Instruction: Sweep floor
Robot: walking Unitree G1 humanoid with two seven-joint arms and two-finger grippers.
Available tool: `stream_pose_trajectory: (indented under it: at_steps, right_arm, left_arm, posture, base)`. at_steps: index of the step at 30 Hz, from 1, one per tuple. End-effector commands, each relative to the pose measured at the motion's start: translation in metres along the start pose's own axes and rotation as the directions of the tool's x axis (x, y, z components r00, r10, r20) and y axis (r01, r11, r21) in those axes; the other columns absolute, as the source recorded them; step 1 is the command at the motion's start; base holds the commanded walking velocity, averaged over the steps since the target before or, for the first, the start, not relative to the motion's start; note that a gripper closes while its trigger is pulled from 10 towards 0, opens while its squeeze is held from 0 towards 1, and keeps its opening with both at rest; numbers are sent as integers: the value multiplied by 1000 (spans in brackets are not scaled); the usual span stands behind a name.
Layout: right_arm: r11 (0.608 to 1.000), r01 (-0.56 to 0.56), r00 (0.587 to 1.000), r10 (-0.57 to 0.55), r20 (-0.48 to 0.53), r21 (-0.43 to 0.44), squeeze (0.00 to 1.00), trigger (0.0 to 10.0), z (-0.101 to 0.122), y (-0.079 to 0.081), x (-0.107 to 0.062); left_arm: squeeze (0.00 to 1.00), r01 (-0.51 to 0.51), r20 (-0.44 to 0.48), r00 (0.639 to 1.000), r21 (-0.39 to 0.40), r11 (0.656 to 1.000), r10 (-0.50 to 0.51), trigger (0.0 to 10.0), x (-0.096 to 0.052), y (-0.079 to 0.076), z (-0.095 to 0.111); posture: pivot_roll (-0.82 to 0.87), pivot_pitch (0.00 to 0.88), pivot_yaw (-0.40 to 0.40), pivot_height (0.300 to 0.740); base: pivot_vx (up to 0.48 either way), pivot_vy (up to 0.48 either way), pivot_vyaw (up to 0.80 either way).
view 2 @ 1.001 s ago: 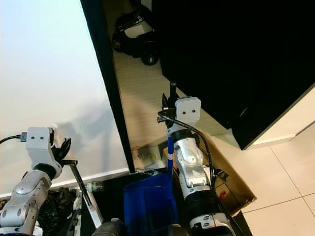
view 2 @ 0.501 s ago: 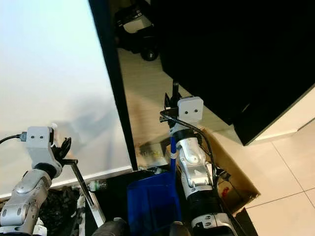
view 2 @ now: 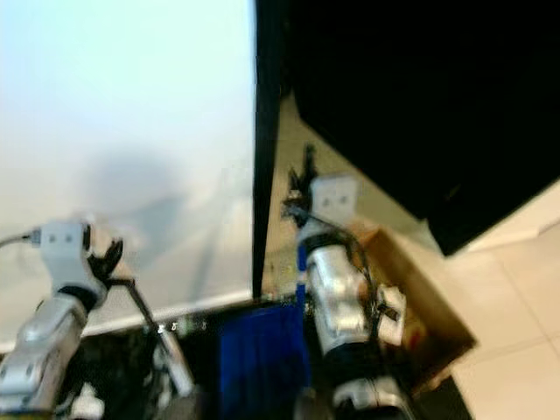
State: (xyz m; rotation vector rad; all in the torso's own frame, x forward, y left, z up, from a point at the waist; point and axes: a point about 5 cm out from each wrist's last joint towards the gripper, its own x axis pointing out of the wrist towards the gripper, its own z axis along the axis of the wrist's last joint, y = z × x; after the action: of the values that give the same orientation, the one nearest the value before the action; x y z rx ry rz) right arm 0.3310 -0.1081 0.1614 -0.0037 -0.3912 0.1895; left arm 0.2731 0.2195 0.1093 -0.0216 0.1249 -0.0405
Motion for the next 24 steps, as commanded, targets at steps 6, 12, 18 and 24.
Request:
stream_pose_trajectory:
  at_steps: [6,12,18,24]
  right_arm:
    - [999,37,999,-37,-2,13,0,10000,-1,-7,-3]
    - [999,38,999,-38,0,13,0,10000,-1,-7,-3]
    - [999,39,999,-39,0,13,0,10000,0,-7,-3]
    - [999,36,999,-36,2,4,0,10000,0,-8,-3]
  left_arm:
    - [0,-8,-6,1000,42,999,9,10000,-3,3,-1]
    - [0,-3,-8,1000,46,999,3,10000,-3,3,-1]
    - [0,-1,-10,1000,50,999,2,10000,-3,2,-1]
    - [0,-3,-13,1000,53,999,3,10000,-3,2,-2]
  posture:
    - [197,169,11,740]
    - [195,168,12,740]
    - [195,170,12,740]
    - [196,174,11,740]
  base:
    - [0,0,0]
    - [0,0,0]
    - [0,0,0]
    - [0,0,0]
